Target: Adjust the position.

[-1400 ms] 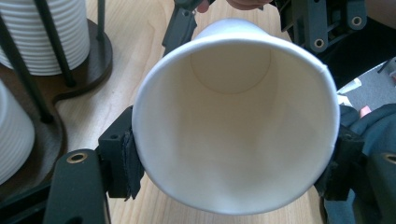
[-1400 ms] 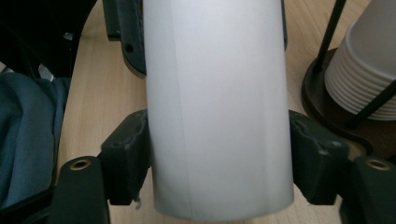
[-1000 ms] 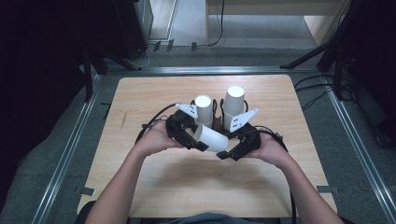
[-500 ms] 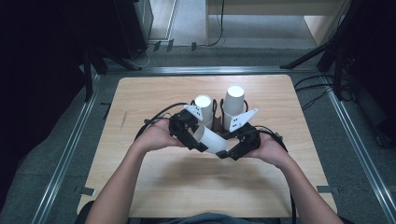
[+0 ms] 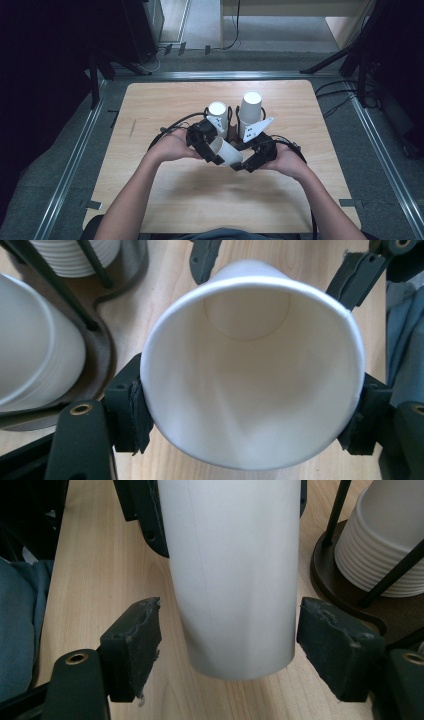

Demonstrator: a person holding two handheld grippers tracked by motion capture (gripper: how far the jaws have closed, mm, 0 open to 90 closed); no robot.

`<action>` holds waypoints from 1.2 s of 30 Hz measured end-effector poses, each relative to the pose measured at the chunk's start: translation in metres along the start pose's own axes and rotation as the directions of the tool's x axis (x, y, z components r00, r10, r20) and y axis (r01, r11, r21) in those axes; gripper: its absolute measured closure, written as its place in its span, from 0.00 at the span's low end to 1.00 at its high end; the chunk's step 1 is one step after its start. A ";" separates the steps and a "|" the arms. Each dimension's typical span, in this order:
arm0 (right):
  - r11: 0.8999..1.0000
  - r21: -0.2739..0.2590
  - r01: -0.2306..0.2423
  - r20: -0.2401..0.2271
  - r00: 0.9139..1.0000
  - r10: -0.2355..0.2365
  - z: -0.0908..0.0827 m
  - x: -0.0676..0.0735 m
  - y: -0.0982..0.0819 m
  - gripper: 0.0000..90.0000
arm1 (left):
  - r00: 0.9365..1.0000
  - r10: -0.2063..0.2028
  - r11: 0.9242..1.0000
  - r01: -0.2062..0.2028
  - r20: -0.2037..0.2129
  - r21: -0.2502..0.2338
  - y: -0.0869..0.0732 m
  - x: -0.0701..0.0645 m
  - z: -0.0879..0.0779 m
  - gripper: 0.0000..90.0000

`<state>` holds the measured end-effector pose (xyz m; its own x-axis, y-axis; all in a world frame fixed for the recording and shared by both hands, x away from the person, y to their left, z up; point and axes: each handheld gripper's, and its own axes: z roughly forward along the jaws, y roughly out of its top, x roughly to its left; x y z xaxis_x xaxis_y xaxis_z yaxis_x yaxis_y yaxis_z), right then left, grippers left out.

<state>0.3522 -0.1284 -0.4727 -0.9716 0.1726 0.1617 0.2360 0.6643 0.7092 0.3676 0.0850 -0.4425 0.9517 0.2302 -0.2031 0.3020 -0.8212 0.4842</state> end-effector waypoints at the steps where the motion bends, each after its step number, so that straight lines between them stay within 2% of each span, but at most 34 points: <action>1: 1.000 0.004 -0.001 0.000 1.000 0.001 0.001 0.000 0.000 0.29 | 1.000 0.000 1.000 0.000 0.001 0.002 0.000 0.000 0.001 0.28; 7: 1.000 0.024 0.005 0.002 1.000 -0.005 0.006 0.000 0.000 0.29 | 1.000 -0.011 1.000 0.011 0.015 0.008 0.004 -0.001 0.005 0.28; 15: 0.999 0.047 0.009 -0.003 1.000 -0.009 0.012 0.001 0.000 0.35 | 1.000 0.002 1.000 -0.003 0.020 0.013 0.007 -0.004 0.007 0.27; 20: 0.998 0.054 0.032 -0.002 1.000 -0.031 0.013 0.003 0.000 0.37 | 1.000 0.015 1.000 -0.015 0.018 0.012 0.007 -0.005 0.007 0.26; 24: 0.999 0.039 0.038 0.002 0.999 -0.038 0.011 0.003 0.000 0.37 | 1.000 0.027 0.999 -0.027 0.004 -0.031 0.005 -0.007 0.005 0.22; 25: 0.999 0.037 0.038 0.003 0.999 -0.038 0.011 0.002 0.001 0.37 | 1.000 0.019 0.999 -0.019 0.011 -0.045 0.004 -0.006 0.004 0.20; 29: 0.999 0.029 0.027 0.013 1.000 -0.028 0.008 0.001 0.000 0.37 | 1.000 0.004 0.997 -0.004 -0.005 -0.081 0.001 -0.006 0.001 0.14; 33: 1.000 0.011 0.013 0.018 1.000 -0.013 0.003 -0.001 -0.001 0.37 | 1.000 -0.019 0.990 0.017 -0.015 -0.137 -0.004 -0.004 -0.004 0.13; 36: 1.000 -0.007 0.011 0.024 1.000 -0.011 0.000 -0.003 -0.001 0.37 | 0.999 -0.044 0.982 0.044 0.002 -0.182 -0.008 -0.002 -0.007 0.13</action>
<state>0.3544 -0.1297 -0.4741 -0.9735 0.1830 0.1370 0.2250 0.6614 0.7155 0.3636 0.0943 -0.4402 0.9373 0.2654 -0.2259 0.3485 -0.7018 0.6213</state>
